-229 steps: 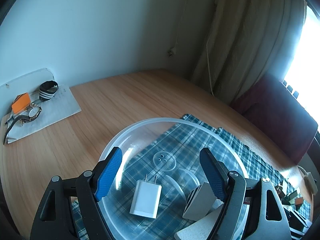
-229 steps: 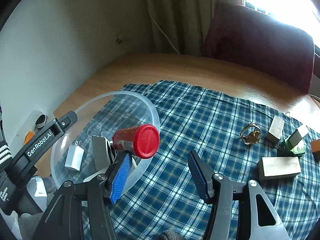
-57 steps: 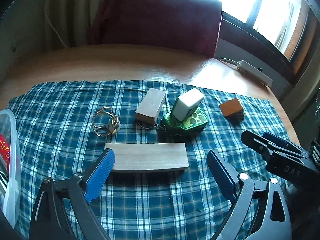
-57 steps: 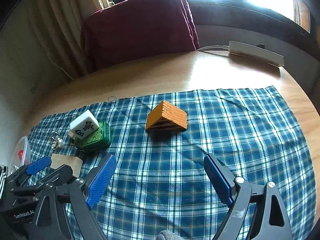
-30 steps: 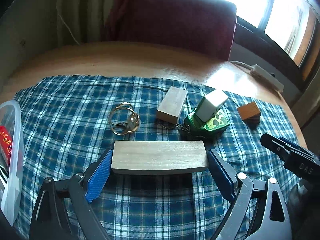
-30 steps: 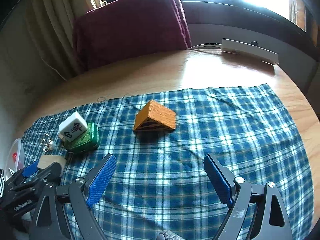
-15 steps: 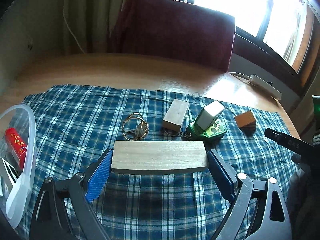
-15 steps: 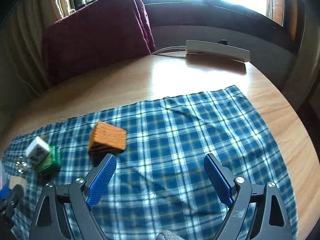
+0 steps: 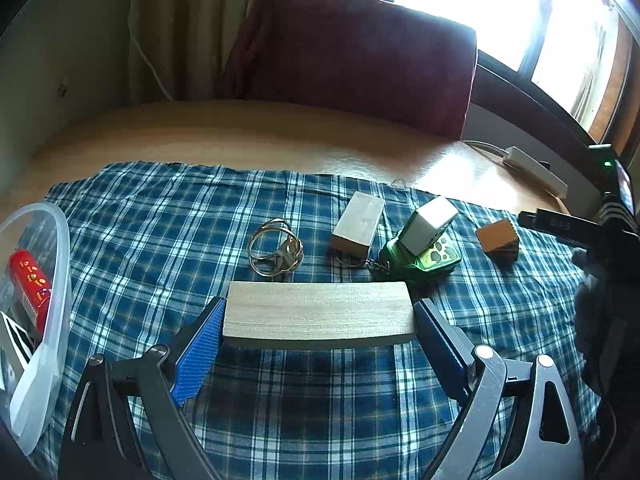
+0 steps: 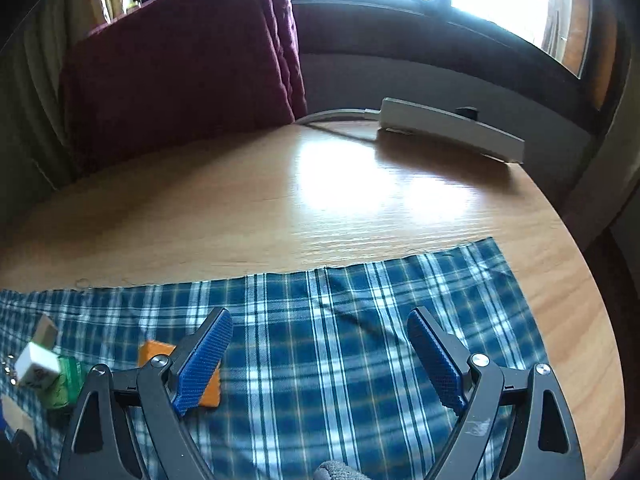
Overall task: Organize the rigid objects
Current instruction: 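Grasp the orange wooden block with the right tool while the left holds the wooden block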
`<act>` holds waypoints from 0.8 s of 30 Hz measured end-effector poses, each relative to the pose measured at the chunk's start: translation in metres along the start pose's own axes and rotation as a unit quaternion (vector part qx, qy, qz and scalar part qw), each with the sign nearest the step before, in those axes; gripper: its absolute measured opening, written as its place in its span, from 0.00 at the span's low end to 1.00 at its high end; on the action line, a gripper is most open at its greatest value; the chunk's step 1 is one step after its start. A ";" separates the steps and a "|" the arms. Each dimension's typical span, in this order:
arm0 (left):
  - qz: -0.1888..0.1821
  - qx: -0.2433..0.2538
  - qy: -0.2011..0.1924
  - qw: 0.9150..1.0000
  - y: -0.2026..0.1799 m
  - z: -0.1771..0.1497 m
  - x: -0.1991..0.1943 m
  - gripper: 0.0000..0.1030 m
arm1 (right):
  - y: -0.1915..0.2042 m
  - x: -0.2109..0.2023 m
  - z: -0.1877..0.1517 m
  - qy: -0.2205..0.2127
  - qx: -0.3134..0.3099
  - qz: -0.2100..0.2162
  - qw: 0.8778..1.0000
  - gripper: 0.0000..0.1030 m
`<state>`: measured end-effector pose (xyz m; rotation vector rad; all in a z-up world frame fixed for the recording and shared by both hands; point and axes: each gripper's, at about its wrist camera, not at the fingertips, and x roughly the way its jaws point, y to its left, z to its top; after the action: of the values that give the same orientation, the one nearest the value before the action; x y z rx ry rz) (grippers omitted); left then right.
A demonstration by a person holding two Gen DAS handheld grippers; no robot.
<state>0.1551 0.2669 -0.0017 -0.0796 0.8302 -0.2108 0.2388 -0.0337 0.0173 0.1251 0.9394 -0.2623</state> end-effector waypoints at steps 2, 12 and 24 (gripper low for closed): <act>0.000 -0.002 0.001 1.000 0.001 0.000 0.001 0.89 | -0.002 0.010 0.006 0.009 -0.012 0.002 1.000 0.89; 0.001 -0.005 0.009 1.000 0.003 0.000 0.005 0.89 | 0.020 0.004 -0.017 0.007 -0.104 0.051 0.993 0.90; 0.002 -0.009 0.012 1.000 0.007 0.001 0.008 0.89 | 0.059 -0.004 -0.034 -0.002 -0.132 0.128 0.983 0.91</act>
<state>0.1624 0.2723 -0.0082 -0.0929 0.8555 -0.2009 0.2266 0.0312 -0.0002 -0.0004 0.9354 0.1012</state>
